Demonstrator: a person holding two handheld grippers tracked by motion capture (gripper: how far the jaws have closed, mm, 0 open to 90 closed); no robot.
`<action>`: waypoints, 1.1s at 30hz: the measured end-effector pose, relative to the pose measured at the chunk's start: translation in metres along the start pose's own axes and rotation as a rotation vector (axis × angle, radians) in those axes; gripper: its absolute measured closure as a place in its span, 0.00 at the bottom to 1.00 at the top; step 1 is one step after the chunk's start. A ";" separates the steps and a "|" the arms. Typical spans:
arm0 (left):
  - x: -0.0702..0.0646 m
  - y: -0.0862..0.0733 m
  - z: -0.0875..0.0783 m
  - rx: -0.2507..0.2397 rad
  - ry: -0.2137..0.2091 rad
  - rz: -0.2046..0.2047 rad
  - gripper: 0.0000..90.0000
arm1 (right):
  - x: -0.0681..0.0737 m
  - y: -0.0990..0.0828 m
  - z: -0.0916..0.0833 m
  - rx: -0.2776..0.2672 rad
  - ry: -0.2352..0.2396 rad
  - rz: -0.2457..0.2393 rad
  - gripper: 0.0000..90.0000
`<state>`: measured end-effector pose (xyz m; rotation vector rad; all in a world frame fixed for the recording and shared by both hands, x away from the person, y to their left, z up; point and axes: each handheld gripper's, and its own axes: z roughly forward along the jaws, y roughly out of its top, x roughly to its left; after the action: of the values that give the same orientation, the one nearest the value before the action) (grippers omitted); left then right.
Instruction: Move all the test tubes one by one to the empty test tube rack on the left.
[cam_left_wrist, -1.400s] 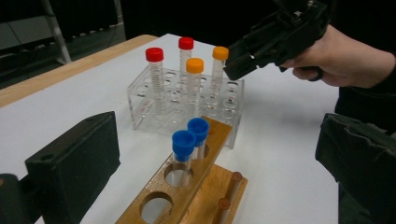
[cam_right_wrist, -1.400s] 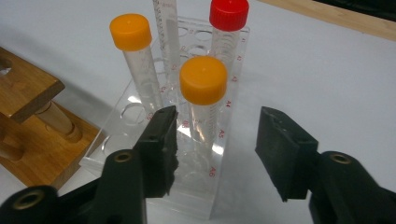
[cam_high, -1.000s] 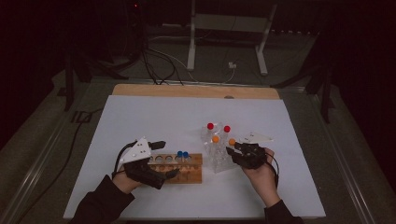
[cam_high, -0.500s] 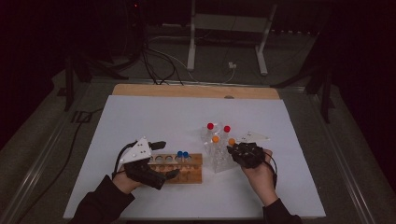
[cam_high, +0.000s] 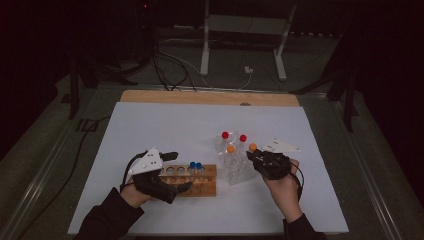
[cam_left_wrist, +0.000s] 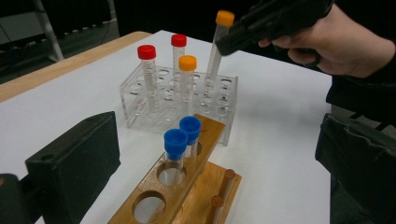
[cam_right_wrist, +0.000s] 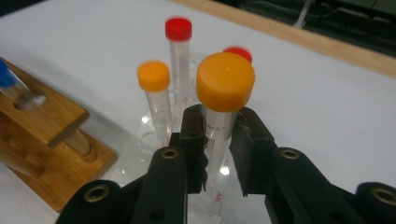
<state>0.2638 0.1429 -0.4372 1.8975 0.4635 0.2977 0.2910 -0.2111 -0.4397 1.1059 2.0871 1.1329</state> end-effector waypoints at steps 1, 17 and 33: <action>0.000 0.000 0.000 0.000 -0.004 -0.003 0.01 | 0.000 0.001 -0.003 -0.009 -0.003 -0.001 0.83; -0.007 0.006 -0.001 0.002 0.000 0.011 0.01 | 0.029 0.016 -0.031 -0.071 0.090 -0.059 0.83; -0.015 0.011 -0.001 0.009 -0.045 0.015 0.01 | 0.072 0.009 -0.023 0.011 0.270 -0.141 0.83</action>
<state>0.2516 0.1335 -0.4268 1.9129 0.4213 0.2629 0.2393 -0.1580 -0.4242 0.8328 2.3371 1.2599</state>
